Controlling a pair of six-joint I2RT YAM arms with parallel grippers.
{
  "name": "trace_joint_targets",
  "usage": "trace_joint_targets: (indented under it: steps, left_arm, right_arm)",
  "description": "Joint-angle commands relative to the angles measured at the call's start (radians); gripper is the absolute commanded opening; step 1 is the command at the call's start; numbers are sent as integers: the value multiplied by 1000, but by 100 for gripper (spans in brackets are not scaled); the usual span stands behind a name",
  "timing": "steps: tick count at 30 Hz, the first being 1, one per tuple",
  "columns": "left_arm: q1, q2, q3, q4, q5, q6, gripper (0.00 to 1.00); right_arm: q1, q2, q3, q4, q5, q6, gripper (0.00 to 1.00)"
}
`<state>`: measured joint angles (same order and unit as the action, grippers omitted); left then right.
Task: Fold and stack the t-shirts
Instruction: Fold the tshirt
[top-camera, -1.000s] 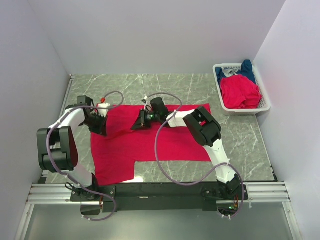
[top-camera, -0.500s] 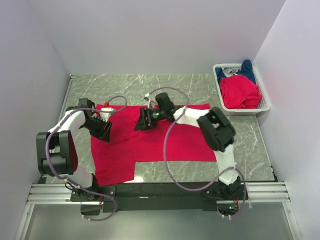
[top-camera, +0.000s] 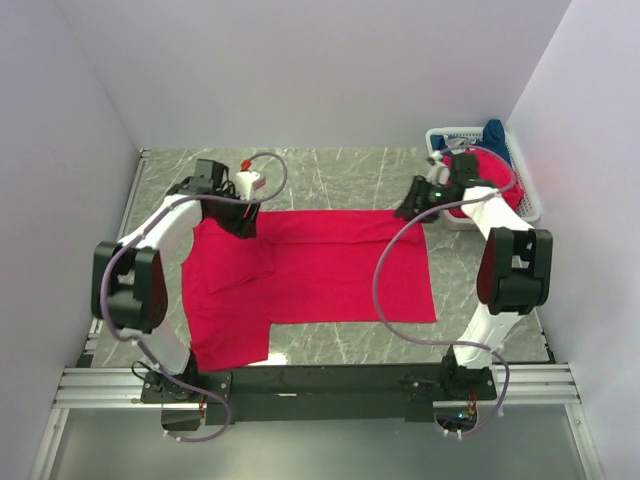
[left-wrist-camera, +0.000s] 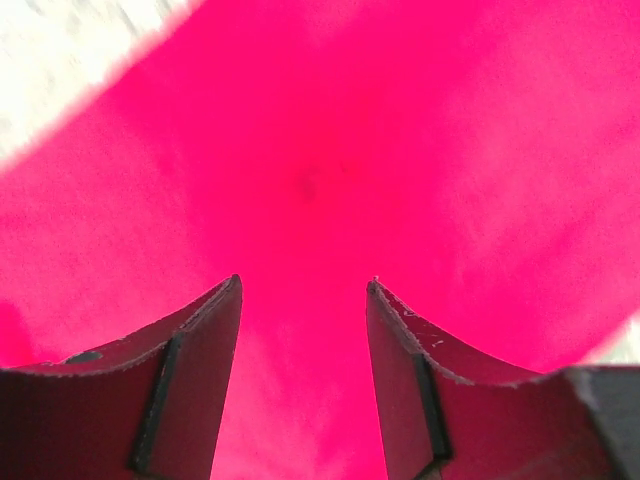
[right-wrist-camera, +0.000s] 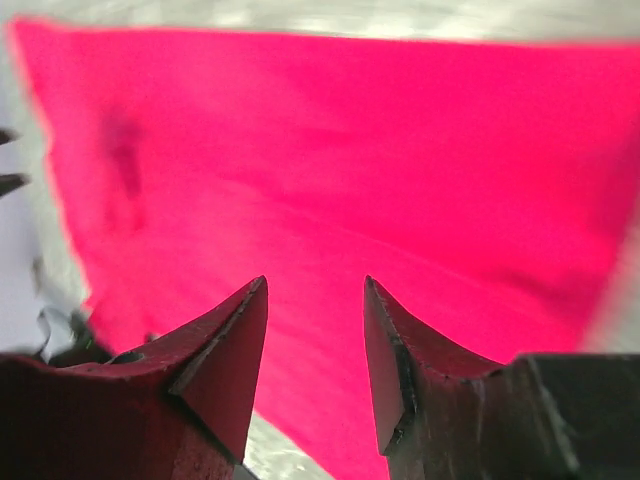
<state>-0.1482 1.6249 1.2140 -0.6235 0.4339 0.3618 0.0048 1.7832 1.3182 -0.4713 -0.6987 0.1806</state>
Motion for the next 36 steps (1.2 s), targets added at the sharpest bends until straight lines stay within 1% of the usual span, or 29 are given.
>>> trace_joint_targets:
  steps: [1, 2, 5, 7, 10, 13, 16, 20, 23, 26, 31, 35, 36]
  left_arm:
    - [-48, 105, 108, 139, -84, -124, 59]
    - [-51, 124, 125, 142, -95, -136, 59]
    - [-51, 191, 188, 136, -135, -173, 60]
    - [-51, 214, 190, 134, -152, -188, 61]
    - [-50, 214, 173, 154, -167, -198, 62]
    - [-33, 213, 165, 142, -138, -216, 64]
    - [2, 220, 186, 124, -80, -247, 65]
    - [30, 216, 199, 108, -66, -253, 65]
    - [38, 211, 193, 108, -93, -248, 65]
    - [44, 211, 176, 119, -132, -251, 65]
    - [88, 222, 167, 149, -158, -276, 64]
    - [121, 260, 193, 143, -191, -273, 62]
    - [130, 280, 197, 136, -199, -268, 62]
  right_arm:
    - [-69, 25, 12, -144, 88, -73, 50]
    - [-101, 36, 18, -154, 94, -73, 51]
    - [-127, 68, 23, -190, 132, -70, 56]
    - [-134, 84, 15, -193, 159, -67, 58]
    - [-134, 97, 16, -193, 182, -56, 59]
    - [-138, 117, 24, -182, 209, -36, 59]
    - [-146, 154, 42, -187, 225, -18, 57]
    - [-144, 166, 39, -167, 257, -15, 52]
    - [-140, 162, 24, -148, 280, -27, 49]
    - [-123, 147, 18, -138, 300, -49, 49]
    - [-85, 114, 21, -119, 326, -82, 48]
    - [-60, 82, 26, -121, 395, -131, 46]
    - [-48, 76, 24, -121, 413, -165, 45]
